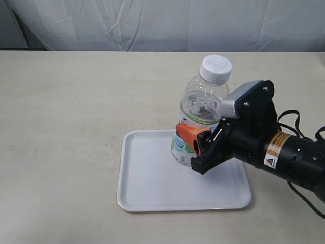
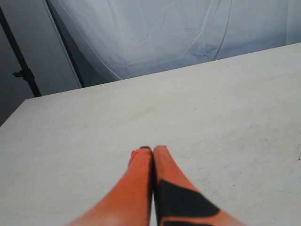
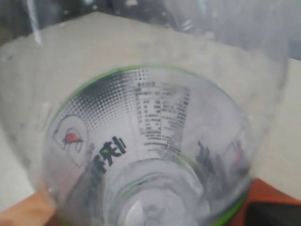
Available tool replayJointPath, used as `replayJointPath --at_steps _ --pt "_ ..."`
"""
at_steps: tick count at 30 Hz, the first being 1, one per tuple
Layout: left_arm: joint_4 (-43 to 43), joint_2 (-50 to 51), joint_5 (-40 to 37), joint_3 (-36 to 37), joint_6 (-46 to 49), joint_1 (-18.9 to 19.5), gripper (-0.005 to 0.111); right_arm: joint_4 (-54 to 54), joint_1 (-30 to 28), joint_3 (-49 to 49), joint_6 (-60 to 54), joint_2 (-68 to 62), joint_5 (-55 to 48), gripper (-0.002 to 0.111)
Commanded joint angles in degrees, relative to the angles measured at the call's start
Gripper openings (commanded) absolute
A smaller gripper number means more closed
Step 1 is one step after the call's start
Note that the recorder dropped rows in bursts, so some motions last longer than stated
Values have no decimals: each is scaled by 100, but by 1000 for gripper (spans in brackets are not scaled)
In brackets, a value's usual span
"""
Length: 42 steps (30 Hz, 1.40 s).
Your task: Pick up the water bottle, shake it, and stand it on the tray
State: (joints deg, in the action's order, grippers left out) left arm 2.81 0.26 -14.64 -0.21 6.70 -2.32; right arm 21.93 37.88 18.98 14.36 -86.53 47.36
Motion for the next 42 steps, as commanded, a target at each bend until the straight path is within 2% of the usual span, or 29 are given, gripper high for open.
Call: replayJointPath --at_steps 1,10,15,37,39,42 --pt "-14 -26 58 21 -16 -2 0 -80 -12 16 15 -438 742 -1" --pt "-14 -26 58 21 -16 -2 0 -208 -12 16 15 -906 941 -1" --pt "-14 -26 58 21 -16 -2 0 -323 -12 16 -521 -907 656 -1" --pt "-14 -26 58 21 -16 -2 0 -413 -12 166 -630 -1039 119 -1" --pt "-14 -26 58 21 -16 -2 0 -413 -12 166 -630 -1039 -70 3" --pt "-14 -26 58 21 -16 -2 0 -413 -12 166 -488 -1039 -211 22"
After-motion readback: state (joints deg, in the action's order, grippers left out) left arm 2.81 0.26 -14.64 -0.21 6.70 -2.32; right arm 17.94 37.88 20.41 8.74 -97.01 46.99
